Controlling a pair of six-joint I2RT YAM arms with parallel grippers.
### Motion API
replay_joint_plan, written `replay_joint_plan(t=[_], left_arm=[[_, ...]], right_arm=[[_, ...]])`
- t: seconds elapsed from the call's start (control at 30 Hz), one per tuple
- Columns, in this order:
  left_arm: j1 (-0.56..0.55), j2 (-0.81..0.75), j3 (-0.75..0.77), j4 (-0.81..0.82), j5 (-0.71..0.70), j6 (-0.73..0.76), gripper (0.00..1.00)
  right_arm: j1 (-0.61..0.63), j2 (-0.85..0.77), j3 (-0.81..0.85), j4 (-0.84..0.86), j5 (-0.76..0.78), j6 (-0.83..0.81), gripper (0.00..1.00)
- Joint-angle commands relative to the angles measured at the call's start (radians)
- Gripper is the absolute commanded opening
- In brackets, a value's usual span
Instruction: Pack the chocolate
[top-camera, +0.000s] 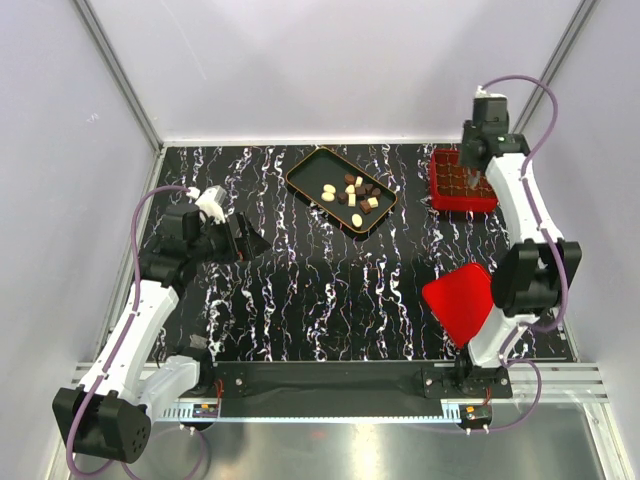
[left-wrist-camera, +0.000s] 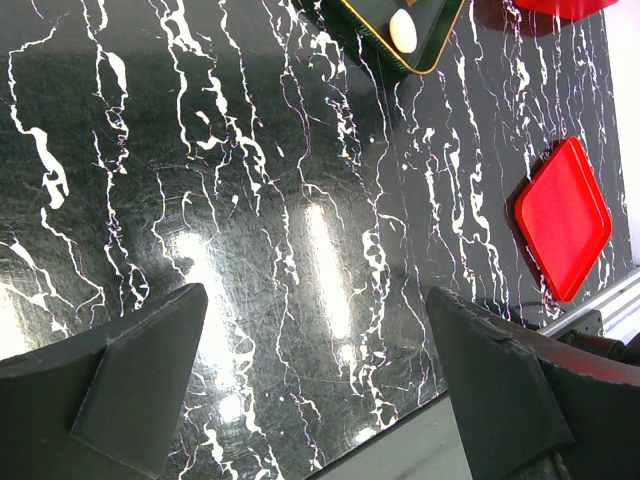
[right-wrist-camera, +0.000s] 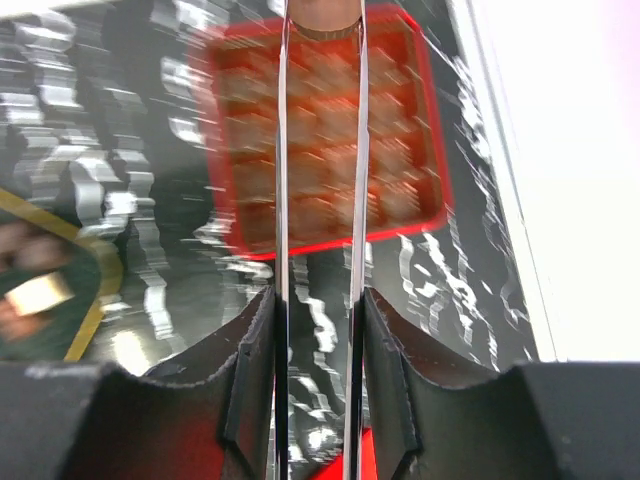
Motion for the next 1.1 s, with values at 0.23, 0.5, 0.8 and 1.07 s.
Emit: replay_joint_plan(t=[0.23,0.5,0.8,1.07], left_arm=[[0.001,-0.008,-0.001,0.042,0.021,0.013,0.99],[0.001,0.002,0.000,0.042,0.024,0.013,0.99],[0.001,0.033,0.014,0.047,0.035,0.013,0.99],[0.001,0.032,0.014,0.045,0.036,0.014,0.99]], right_arm=[[-0.202,0.197,0.145,-0.016,-0.076,0.080,0.36],[-0.240,0.315,0.227,-0.001,-0.105,0.069,0.36],[-0.242,0.354,0.242,0.004,-0.145,0.098,0.38],[-0.242,0.337,0.245,-0.016,-0.061,0.083,0.51]])
